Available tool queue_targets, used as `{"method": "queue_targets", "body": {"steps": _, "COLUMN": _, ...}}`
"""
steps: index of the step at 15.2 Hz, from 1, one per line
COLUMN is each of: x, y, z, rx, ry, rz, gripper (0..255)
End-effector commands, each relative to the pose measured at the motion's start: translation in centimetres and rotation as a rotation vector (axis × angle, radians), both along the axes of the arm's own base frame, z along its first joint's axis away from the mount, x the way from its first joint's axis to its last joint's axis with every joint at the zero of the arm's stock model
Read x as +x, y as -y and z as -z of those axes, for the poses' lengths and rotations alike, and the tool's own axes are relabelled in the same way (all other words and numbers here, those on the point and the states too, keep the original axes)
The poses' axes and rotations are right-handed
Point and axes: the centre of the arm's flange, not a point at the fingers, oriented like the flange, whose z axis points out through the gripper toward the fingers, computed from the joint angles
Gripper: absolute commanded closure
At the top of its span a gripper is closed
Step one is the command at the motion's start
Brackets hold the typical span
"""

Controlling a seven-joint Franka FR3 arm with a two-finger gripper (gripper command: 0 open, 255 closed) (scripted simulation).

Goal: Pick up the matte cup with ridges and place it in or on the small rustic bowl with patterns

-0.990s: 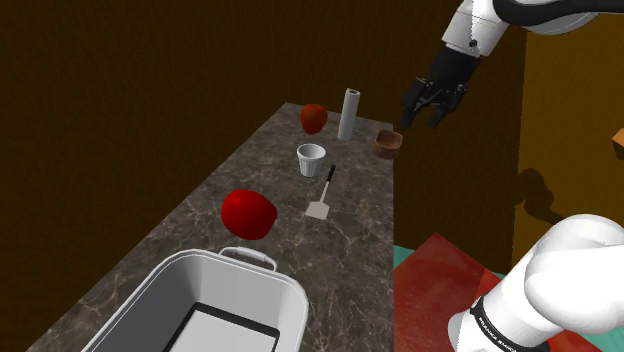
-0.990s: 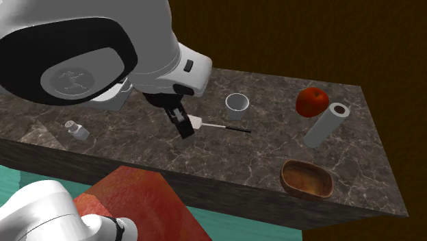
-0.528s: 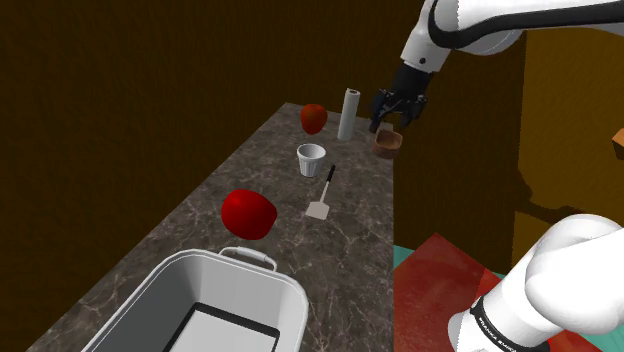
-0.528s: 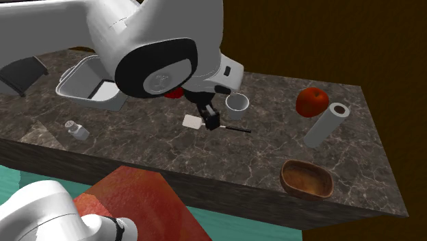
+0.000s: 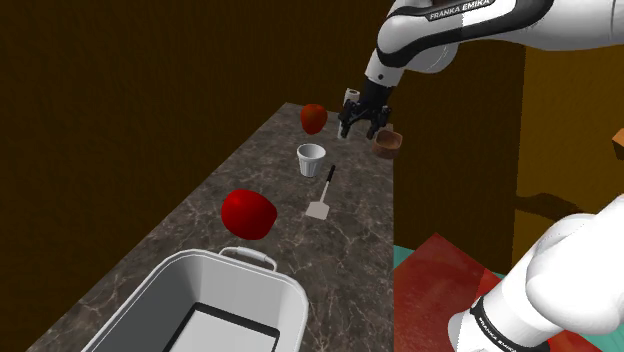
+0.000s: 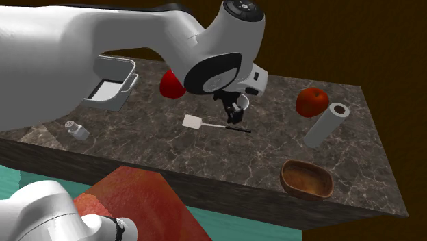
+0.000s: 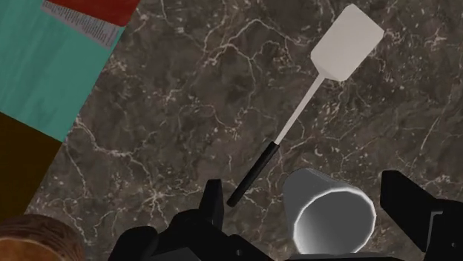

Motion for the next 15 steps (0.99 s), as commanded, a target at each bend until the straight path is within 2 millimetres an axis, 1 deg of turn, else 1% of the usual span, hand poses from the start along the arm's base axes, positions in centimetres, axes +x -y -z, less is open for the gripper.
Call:
{"method": "queue_targets", "body": {"steps": 1, "x": 2.2, "y": 0.2, "z": 1.7, "rx": 0.009, "ry": -0.006, "rz": 0.007, "gripper": 0}}
{"method": "queue_targets", "body": {"steps": 10, "x": 12.2, "y": 0.9, "z": 8.8, "rx": 0.049, "ry": -0.034, "rz": 0.035, "gripper": 0}}
{"method": "queue_targets", "body": {"steps": 11, "x": 12.6, "y": 0.9, "z": 9.1, "rx": 0.051, "ry": -0.035, "rz": 0.036, "gripper": 0}}
{"method": "queue_targets", "body": {"steps": 15, "x": 12.7, "y": 0.4, "z": 11.1, "rx": 0.051, "ry": -0.035, "rz": 0.036, "gripper": 0}}
